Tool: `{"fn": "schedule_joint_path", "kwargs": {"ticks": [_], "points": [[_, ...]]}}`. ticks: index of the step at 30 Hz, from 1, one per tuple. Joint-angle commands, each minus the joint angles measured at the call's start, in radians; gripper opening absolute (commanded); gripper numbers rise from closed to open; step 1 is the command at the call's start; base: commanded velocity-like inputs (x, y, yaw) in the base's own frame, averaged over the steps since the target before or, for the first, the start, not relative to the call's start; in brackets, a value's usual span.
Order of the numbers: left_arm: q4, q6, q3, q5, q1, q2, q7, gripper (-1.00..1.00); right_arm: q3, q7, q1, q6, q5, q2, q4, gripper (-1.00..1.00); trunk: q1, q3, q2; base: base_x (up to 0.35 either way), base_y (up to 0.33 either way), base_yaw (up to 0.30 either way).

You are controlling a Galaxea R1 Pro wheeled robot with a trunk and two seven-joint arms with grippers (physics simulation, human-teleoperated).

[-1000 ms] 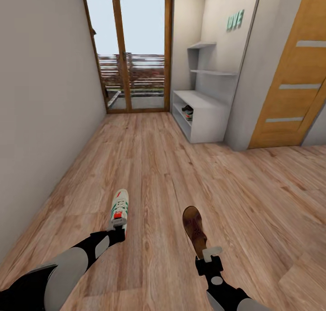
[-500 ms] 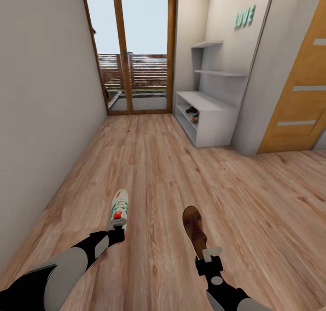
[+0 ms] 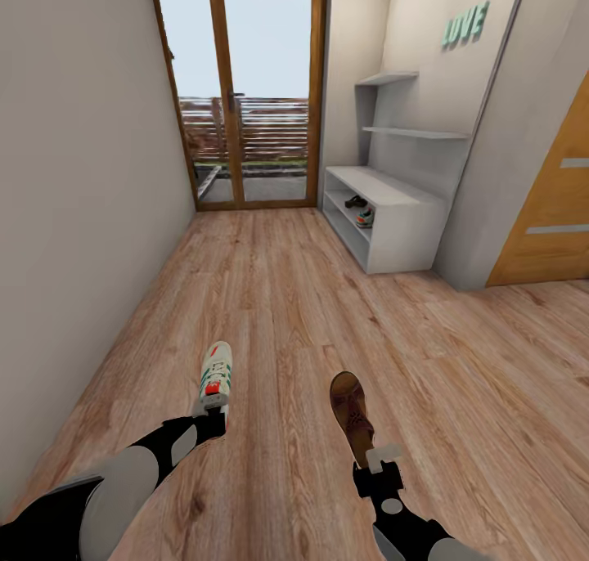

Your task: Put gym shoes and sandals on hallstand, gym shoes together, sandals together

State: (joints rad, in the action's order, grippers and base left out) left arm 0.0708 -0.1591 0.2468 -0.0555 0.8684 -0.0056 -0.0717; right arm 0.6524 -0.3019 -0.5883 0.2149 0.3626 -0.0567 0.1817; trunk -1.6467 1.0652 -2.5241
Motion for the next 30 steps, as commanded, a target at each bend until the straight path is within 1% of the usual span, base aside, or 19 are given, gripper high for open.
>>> {"fn": "schedule_joint_path", "kwargs": {"ticks": [1,8,26,30], "points": [[0.003,-0.007,0.008,-0.006,0.000,0.000,-0.003,-1.00,0.009,-0.005,-0.001,0.004,0.009,0.000,-0.001,-1.00,0.000,0.001,0.000,0.346,0.208,0.000],[0.003,-0.007,0.008,-0.006,0.000,0.000,-0.003,-1.00,0.009,-0.004,-0.001,0.004,0.009,0.000,-0.001,-1.00,0.000,0.001,0.000,0.348,0.170,0.000],[0.003,-0.007,0.011,-0.007,0.000,-0.001,-0.002,-1.00,0.009,-0.004,-0.001,0.003,0.009,0.000,-0.001,-1.00,0.000,0.001,0.000,0.350,0.105,0.000],[0.003,-0.007,0.010,-0.006,0.000,-0.001,-0.002,-1.00,0.009,0.012,-0.001,0.004,0.009,0.000,0.004,-1.00,0.000,0.001,0.000,0.350,0.100,0.000]]}}
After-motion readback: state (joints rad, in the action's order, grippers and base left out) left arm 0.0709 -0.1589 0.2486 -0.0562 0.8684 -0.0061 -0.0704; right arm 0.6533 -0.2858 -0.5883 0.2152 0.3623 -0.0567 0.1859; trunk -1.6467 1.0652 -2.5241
